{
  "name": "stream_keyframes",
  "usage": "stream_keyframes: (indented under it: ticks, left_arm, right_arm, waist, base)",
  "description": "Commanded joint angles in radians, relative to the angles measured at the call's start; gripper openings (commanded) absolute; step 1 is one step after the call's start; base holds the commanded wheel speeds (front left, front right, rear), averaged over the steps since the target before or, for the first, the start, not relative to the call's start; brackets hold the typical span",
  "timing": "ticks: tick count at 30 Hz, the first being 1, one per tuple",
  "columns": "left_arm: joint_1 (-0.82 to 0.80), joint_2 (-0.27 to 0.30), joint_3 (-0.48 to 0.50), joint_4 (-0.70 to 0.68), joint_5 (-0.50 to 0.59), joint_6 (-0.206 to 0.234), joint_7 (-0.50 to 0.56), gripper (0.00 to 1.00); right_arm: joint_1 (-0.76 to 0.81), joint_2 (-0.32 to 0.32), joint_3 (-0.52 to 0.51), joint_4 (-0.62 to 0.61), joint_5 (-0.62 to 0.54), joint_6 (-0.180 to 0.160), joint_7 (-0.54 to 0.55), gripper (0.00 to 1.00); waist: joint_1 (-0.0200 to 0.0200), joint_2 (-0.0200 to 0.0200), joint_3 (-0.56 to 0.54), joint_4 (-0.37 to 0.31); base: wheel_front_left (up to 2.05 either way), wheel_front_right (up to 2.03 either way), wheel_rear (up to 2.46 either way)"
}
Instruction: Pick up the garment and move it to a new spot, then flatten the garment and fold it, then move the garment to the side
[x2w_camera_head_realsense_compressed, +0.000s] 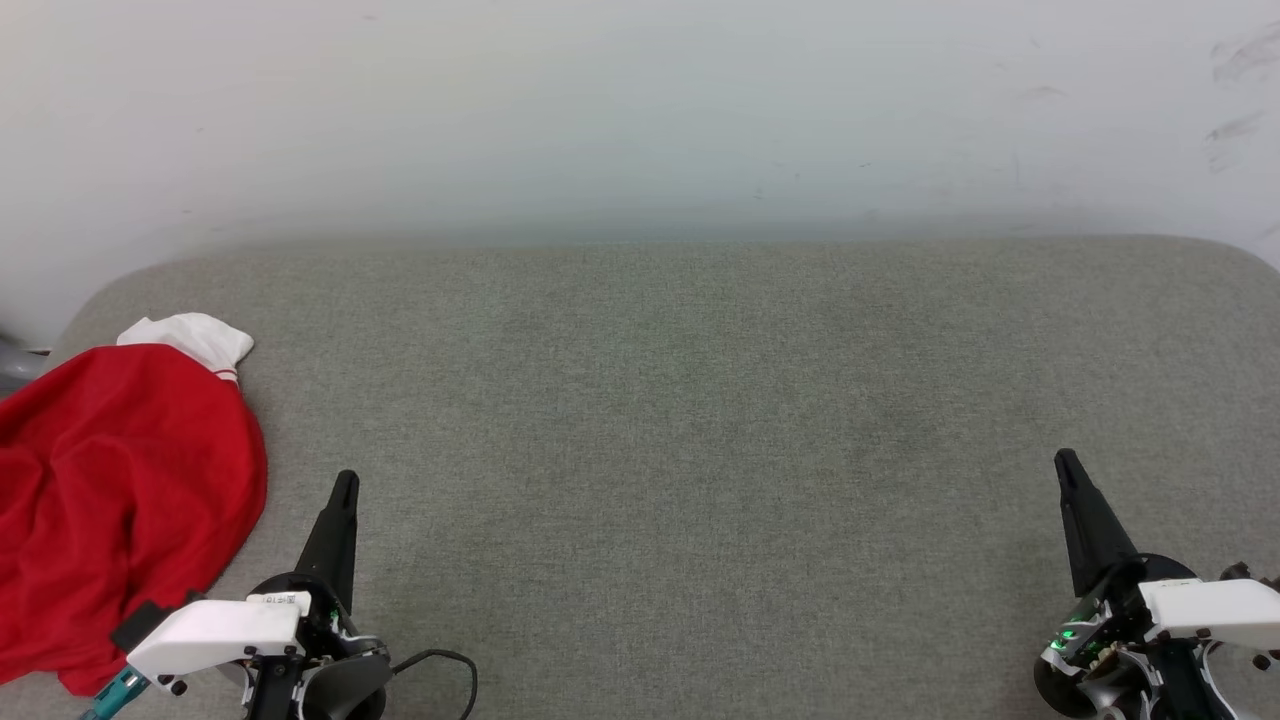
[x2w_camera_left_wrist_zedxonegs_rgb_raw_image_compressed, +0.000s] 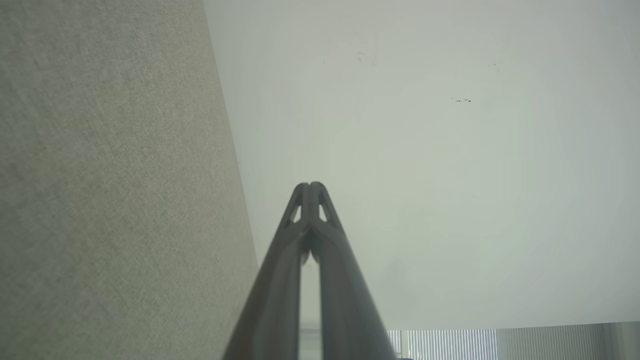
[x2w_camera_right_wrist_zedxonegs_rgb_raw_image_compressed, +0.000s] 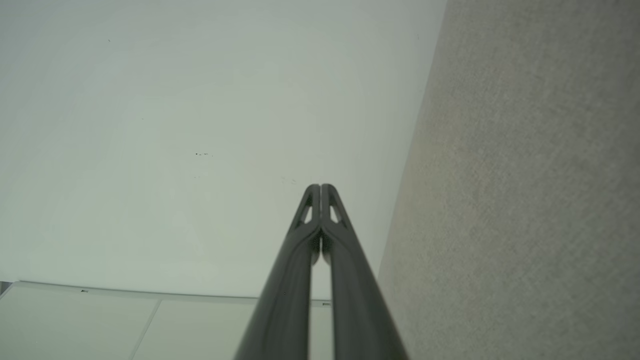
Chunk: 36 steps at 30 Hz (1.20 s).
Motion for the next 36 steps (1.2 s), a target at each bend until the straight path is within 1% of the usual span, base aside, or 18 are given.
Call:
stream_keyframes:
  ticks: [1, 28, 29, 36]
  left_arm:
    - [-0.008, -0.003, 0.003, -0.001, 0.002, -0.002, 0.003, 0.0]
    - [0.0, 0.0, 0.0, 0.0, 0.0, 0.0, 0.0, 0.0]
    - [0.003, 0.0, -0.002, 0.007, 0.0, 0.0, 0.0, 1.0]
    - [0.009, -0.001, -0.047, -0.015, 0.0, 0.001, -0.027, 1.0]
  right_arm:
    - [-0.012, 0.003, 0.0, 0.001, -0.005, 0.0, 0.0, 0.0]
    - [0.0, 0.0, 0.0, 0.0, 0.0, 0.0, 0.0, 0.0]
    - [0.005, 0.0, 0.001, 0.007, 0.0, 0.0, 0.0, 1.0]
    - [0.021, 0.001, 0.022, -0.015, -0.01, 0.0, -0.03, 1.0]
  waist:
    - [0.0, 0.0, 0.0, 0.0]
    - [0.0, 0.0, 0.0, 0.0]
    - [0.0, 0.0, 0.0, 0.0]
    - [0.0, 0.0, 0.0, 0.0]
  base:
    - [0.0, 0.0, 0.0]
    - [0.0, 0.0, 0.0]
    - [0.0, 0.0, 0.0]
    - [0.0, 0.0, 0.0]
